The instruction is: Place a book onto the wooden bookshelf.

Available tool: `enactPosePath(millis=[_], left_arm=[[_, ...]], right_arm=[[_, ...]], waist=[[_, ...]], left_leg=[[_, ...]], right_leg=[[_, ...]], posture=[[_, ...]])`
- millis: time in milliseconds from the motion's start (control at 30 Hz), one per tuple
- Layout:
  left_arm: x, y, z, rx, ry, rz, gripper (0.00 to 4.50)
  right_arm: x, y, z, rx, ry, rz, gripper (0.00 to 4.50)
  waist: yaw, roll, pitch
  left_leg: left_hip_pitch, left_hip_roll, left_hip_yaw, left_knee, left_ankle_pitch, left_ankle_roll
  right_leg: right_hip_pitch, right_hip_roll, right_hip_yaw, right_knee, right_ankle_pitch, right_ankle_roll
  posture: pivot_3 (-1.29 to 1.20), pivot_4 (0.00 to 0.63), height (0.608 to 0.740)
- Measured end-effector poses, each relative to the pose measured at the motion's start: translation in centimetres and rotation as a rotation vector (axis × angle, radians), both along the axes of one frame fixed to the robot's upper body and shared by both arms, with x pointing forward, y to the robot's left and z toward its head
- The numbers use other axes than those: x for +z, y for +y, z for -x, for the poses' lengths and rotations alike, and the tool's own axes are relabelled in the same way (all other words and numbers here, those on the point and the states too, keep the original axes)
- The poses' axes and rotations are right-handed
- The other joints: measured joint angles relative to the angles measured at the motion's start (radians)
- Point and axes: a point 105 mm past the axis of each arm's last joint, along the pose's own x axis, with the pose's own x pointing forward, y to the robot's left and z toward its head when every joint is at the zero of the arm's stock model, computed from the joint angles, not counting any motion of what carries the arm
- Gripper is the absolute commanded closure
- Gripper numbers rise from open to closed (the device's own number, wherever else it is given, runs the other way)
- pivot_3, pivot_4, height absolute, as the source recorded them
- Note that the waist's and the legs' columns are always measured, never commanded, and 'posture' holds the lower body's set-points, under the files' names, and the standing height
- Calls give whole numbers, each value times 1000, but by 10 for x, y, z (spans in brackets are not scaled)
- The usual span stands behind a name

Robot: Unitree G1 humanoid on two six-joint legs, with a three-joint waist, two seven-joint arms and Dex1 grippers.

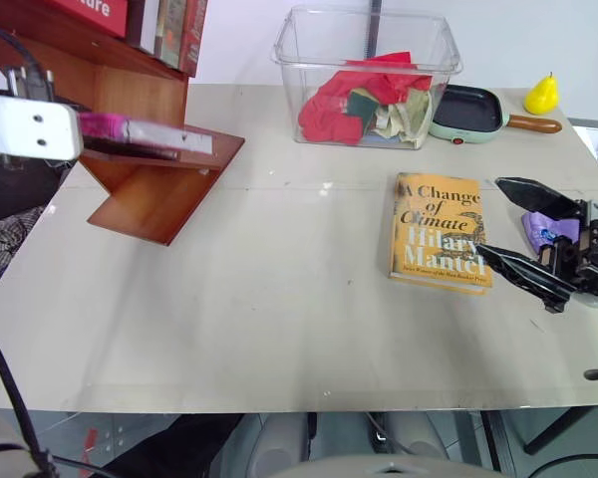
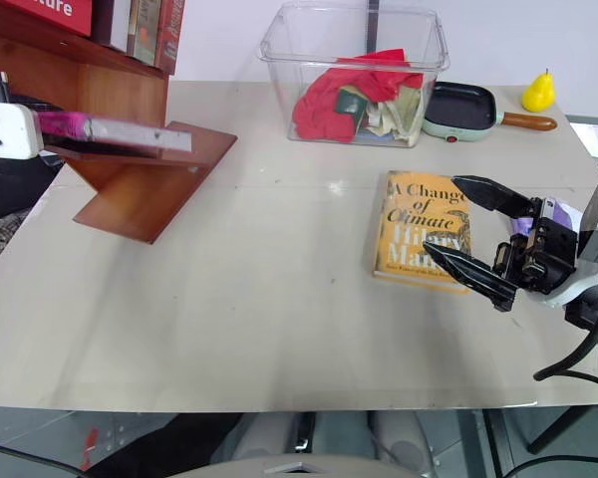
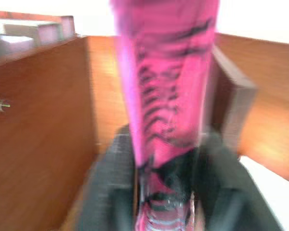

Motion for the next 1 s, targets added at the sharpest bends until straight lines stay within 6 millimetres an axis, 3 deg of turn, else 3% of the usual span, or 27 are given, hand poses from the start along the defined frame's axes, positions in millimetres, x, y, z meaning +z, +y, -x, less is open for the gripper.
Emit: enactPosePath(millis=[100, 200, 300, 400, 433, 600, 700, 733, 867, 1000], left_arm=[[7, -3, 6, -32, -37, 32, 17], [9, -11, 13, -78, -37, 74, 17], [0, -35, 17, -156, 35, 164, 17], [8, -81, 29, -274, 86, 284, 17], [15, -110, 40, -344, 117, 342, 17], [14, -179, 73, -481, 272, 570, 17], [-7, -203, 80, -490, 379, 790, 17], [-24, -208, 77, -459, 438, 896, 17], [-93, -219, 78, -329, 647, 1096, 17], [-125, -214, 78, -229, 639, 1141, 17]], right_arm=[[0, 0, 1, 12, 0, -6, 0], [-1, -2, 0, 19, 4, -11, 0], [-4, -6, -4, 28, 17, -15, 0], [-7, -9, -8, 35, 29, -14, 0], [-9, -12, -11, 35, 35, -10, 0], [-18, -21, -17, 7, 60, 17, 0], [-29, -26, -18, -28, 97, 52, 0], [-34, -30, -18, -52, 115, 71, 0], [-54, -44, -12, -139, 192, 134, 0], [-63, -55, -3, -201, 228, 170, 0]], waist=[[-1, 0, 0], [-1, 0, 0], [2, -1, 1], [9, -2, 1], [9, -2, 1], [15, 1, 1], [16, 5, -1], [17, 8, -3], [21, 7, -2], [23, 7, -3]], left_leg=[[-1, -1, 1, 0, 0, 0], [-1, -1, 2, -1, -1, 1], [-2, -1, 0, 0, -1, 1], [-3, 0, -1, 1, -1, 1], [-3, 0, -1, 1, -1, 1], [-1, 0, 0, 0, -1, 1], [0, 0, 0, -1, -1, 1], [2, 0, 1, 0, -1, 1], [1, 0, 1, 0, -1, 1], [2, 0, 2, -1, -1, 1]], right_leg=[[0, -2, 1, -2, 0, 0], [0, -3, 1, -4, 0, 0], [0, -3, -1, -4, 0, 0], [0, -3, -1, -4, 0, 0], [0, -4, -1, -4, 0, 0], [0, -3, 0, -3, 0, 0], [0, -1, 1, -3, 0, 0], [1, -2, 2, -1, 0, 0], [1, -1, 3, -2, 0, 0], [2, -2, 4, -4, 0, 0]], posture=[[0, 150, 740], [0, 150, 740], [0, 150, 740], [0, 150, 740], [0, 150, 740], [0, 150, 740], [0, 150, 740], [0, 150, 740], [0, 150, 740], [0, 150, 740]])
